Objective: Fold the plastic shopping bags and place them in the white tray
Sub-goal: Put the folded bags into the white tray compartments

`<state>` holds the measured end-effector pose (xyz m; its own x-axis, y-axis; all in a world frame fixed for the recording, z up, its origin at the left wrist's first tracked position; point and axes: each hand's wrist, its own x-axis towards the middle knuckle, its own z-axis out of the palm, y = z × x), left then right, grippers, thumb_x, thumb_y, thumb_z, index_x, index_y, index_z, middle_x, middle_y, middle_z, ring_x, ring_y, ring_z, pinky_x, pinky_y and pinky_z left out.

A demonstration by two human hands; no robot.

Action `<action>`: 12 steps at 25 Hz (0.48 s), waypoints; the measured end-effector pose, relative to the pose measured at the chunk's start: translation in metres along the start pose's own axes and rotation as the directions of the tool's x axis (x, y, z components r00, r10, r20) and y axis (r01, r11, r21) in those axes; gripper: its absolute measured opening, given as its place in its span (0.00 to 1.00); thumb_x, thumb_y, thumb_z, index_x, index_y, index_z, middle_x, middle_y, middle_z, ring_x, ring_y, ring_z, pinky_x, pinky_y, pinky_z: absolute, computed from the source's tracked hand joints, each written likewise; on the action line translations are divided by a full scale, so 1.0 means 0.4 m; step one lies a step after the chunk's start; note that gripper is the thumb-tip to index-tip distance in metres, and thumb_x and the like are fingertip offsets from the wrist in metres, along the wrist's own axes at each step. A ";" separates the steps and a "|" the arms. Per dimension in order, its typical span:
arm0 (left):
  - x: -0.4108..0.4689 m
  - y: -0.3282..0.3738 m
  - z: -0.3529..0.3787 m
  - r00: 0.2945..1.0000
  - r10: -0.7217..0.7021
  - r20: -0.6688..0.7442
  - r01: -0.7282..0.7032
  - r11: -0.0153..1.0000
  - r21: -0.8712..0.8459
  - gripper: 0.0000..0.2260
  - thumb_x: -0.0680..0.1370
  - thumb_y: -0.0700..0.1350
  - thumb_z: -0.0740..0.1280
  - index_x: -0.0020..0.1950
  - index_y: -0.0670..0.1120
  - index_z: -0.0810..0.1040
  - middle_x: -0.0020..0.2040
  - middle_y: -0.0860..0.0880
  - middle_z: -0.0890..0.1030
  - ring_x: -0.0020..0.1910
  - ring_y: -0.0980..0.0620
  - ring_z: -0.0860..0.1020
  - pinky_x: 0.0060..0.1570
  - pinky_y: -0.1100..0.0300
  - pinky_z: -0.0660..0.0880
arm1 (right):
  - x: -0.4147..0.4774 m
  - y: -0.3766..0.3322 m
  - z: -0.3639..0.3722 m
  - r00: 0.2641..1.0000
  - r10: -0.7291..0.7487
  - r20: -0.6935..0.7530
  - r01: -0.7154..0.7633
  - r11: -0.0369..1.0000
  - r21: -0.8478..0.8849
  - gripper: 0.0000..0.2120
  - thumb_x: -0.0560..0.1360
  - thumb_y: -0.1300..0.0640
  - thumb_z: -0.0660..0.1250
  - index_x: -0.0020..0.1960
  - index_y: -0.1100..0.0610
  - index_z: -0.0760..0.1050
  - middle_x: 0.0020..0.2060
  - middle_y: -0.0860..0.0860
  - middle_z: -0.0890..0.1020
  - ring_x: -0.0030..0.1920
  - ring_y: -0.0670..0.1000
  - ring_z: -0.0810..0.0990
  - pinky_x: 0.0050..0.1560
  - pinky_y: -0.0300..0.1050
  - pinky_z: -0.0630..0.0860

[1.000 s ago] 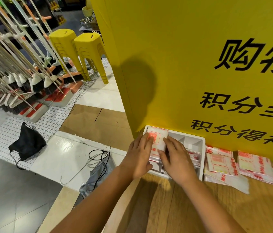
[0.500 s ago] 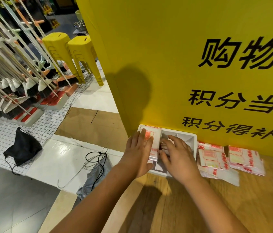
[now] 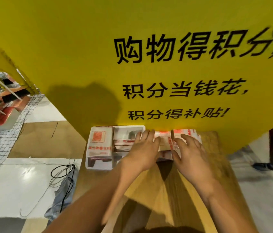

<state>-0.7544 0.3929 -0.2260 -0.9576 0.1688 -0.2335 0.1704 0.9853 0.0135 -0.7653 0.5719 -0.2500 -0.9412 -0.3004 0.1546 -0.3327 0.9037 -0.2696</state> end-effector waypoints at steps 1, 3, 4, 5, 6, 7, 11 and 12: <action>0.028 0.023 0.011 1.000 0.008 0.022 -0.009 1.000 0.019 0.27 0.80 0.43 0.64 0.78 0.45 0.60 0.78 0.40 0.58 0.77 0.40 0.54 0.76 0.43 0.46 | -0.008 0.030 -0.003 1.000 0.022 0.004 -0.022 1.000 0.004 0.19 0.71 0.54 0.75 0.60 0.57 0.80 0.60 0.59 0.80 0.60 0.63 0.78 0.59 0.58 0.75; 0.074 0.052 0.037 0.997 0.001 0.071 -0.004 0.999 0.038 0.28 0.76 0.38 0.64 0.76 0.45 0.62 0.73 0.40 0.66 0.75 0.39 0.60 0.77 0.42 0.47 | -0.016 0.076 -0.002 0.998 0.052 0.020 -0.052 0.999 0.015 0.18 0.72 0.53 0.73 0.61 0.56 0.80 0.61 0.59 0.79 0.62 0.62 0.77 0.60 0.58 0.74; 0.090 0.059 0.053 0.996 -0.010 0.085 0.007 0.999 0.032 0.28 0.76 0.38 0.65 0.76 0.45 0.62 0.72 0.40 0.68 0.74 0.38 0.61 0.77 0.41 0.46 | -0.015 0.093 0.000 0.998 0.062 0.029 -0.062 0.998 0.026 0.18 0.73 0.53 0.73 0.61 0.55 0.80 0.62 0.58 0.79 0.63 0.61 0.77 0.61 0.58 0.74; 0.103 0.066 0.070 0.996 -0.023 0.084 0.022 1.000 0.019 0.28 0.77 0.40 0.66 0.76 0.45 0.62 0.71 0.40 0.69 0.74 0.38 0.61 0.77 0.41 0.45 | -0.014 0.109 0.003 0.997 0.070 0.035 -0.071 0.997 0.041 0.18 0.73 0.53 0.73 0.62 0.55 0.79 0.62 0.58 0.79 0.63 0.61 0.76 0.61 0.57 0.74; 0.111 0.070 0.085 0.997 -0.037 0.069 0.037 0.999 0.000 0.29 0.77 0.42 0.68 0.77 0.45 0.62 0.70 0.40 0.69 0.74 0.38 0.62 0.77 0.41 0.44 | -0.012 0.120 0.008 0.996 0.076 0.041 -0.078 0.995 0.061 0.19 0.73 0.53 0.73 0.62 0.56 0.79 0.62 0.58 0.79 0.63 0.61 0.76 0.61 0.57 0.73; 0.115 0.070 0.098 0.998 -0.043 0.047 0.044 0.999 -0.026 0.30 0.77 0.44 0.70 0.76 0.45 0.62 0.70 0.40 0.68 0.74 0.37 0.61 0.77 0.41 0.43 | -0.008 0.126 0.013 0.995 0.080 0.052 -0.084 0.993 0.087 0.19 0.73 0.53 0.73 0.63 0.56 0.79 0.63 0.58 0.78 0.64 0.61 0.76 0.62 0.57 0.73; 0.107 0.062 0.103 0.999 -0.017 -0.041 0.009 0.979 -0.204 0.31 0.73 0.42 0.75 0.73 0.44 0.67 0.66 0.42 0.68 0.70 0.38 0.67 0.74 0.45 0.59 | 0.018 0.108 0.034 0.992 0.043 0.115 -0.069 0.970 0.231 0.20 0.75 0.55 0.72 0.65 0.59 0.76 0.60 0.57 0.79 0.60 0.61 0.77 0.57 0.56 0.76; 0.100 0.060 0.100 0.997 -0.012 -0.070 -0.007 0.962 -0.273 0.29 0.73 0.39 0.74 0.72 0.45 0.69 0.66 0.43 0.68 0.66 0.39 0.70 0.68 0.47 0.67 | 0.025 0.102 0.039 0.988 0.020 0.151 -0.061 0.961 0.270 0.22 0.75 0.56 0.72 0.67 0.58 0.74 0.60 0.56 0.78 0.59 0.60 0.78 0.56 0.55 0.77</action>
<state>-0.7794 0.4222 -0.2741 -0.9735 0.1579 -0.1651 0.1073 0.9541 0.2797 -0.7894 0.6009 -0.2742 -0.9458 -0.3248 0.0034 -0.2781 0.8044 -0.5249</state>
